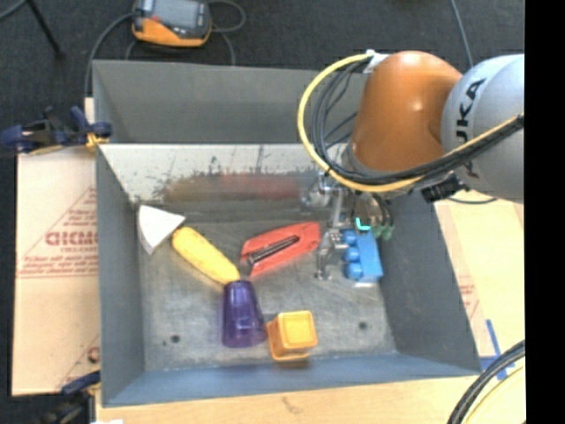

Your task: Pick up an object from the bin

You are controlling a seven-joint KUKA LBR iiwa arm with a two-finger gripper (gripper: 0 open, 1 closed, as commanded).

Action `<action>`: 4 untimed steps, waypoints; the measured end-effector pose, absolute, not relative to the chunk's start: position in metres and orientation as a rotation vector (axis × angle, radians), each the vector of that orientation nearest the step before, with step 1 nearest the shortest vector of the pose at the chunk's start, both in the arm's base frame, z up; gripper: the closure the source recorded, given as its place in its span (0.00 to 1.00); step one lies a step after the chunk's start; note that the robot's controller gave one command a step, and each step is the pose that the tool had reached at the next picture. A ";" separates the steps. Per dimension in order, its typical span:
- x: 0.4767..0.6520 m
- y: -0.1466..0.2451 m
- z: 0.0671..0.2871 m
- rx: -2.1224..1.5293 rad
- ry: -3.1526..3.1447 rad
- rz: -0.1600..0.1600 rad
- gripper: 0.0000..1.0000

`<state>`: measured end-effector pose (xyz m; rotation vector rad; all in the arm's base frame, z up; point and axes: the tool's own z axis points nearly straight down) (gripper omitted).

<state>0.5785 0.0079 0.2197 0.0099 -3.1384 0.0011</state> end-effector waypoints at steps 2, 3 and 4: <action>0.583 0.008 0.221 0.003 -3.149 0.000 0.00; 0.583 0.019 0.192 0.145 -3.127 0.002 0.00; 0.616 0.022 0.170 0.283 -3.146 0.004 0.00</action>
Offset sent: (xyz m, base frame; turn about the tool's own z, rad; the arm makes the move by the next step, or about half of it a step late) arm 0.0599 0.0143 -0.1398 0.0923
